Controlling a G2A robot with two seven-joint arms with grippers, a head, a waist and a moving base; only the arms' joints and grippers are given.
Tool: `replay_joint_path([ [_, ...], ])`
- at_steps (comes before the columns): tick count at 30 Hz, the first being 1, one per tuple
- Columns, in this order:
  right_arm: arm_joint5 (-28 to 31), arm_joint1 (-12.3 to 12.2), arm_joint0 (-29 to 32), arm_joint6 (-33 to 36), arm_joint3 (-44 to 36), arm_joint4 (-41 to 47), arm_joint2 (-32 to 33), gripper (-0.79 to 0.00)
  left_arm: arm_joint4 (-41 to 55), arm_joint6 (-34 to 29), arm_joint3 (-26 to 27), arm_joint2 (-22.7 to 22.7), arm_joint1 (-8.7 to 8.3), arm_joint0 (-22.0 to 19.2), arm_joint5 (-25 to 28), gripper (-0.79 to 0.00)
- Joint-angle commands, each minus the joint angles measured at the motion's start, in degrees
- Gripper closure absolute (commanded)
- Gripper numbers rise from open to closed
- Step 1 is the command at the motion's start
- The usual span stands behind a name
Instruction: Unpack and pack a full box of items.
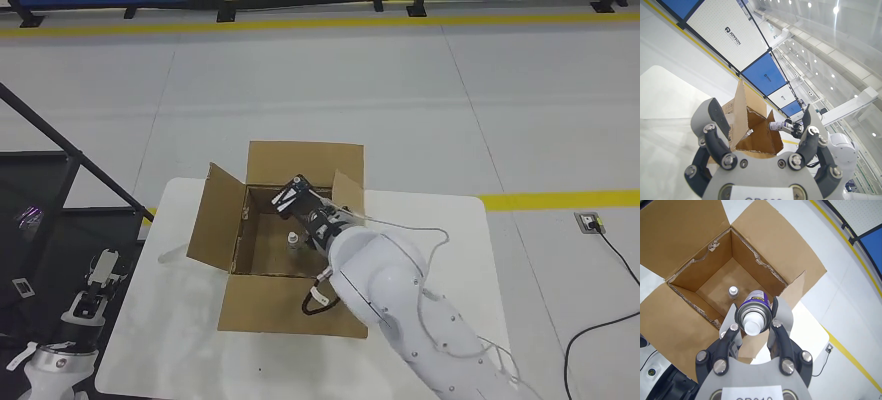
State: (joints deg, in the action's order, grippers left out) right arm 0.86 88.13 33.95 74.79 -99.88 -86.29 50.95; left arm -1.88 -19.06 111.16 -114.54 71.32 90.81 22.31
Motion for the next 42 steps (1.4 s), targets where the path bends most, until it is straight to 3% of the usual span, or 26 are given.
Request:
replay_joint_path([
  [1, -0.09, -0.07, 0.5, 2.09, -1.97, -1.75, 0.37, 0.0, 0.0, 0.0, 0.0, 0.0, 0.0, 0.0, 0.0, -0.785],
  [8, -2.08, -0.35, 2.05, 8.32, -4.81, -6.86, 4.87, 0.0, 0.0, 0.0, 0.0, 0.0, 0.0, 0.0, 0.0, -0.785],
  [14, -2.99, -0.63, 3.23, 11.01, -1.64, -7.02, 10.64, 0.0, 0.0, 0.0, 0.0, 0.0, 0.0, 0.0, 0.0, -0.785],
  [20, -0.73, -0.24, 3.23, 5.28, 0.88, 3.11, 13.18, 0.0, 0.0, 0.0, 0.0, 0.0, 0.0, 0.0, 0.0, -0.785],
  [27, 2.25, 0.61, 0.98, 1.51, 7.8, 9.17, 9.82, 0.0, 0.0, 0.0, 0.0, 0.0, 0.0, 0.0, 0.0, -0.785],
  [42, 1.33, 3.34, -6.1, -6.63, 27.81, 13.36, 2.63, 0.0, 0.0, 0.0, 0.0, 0.0, 0.0, 0.0, 0.0, -0.785],
])
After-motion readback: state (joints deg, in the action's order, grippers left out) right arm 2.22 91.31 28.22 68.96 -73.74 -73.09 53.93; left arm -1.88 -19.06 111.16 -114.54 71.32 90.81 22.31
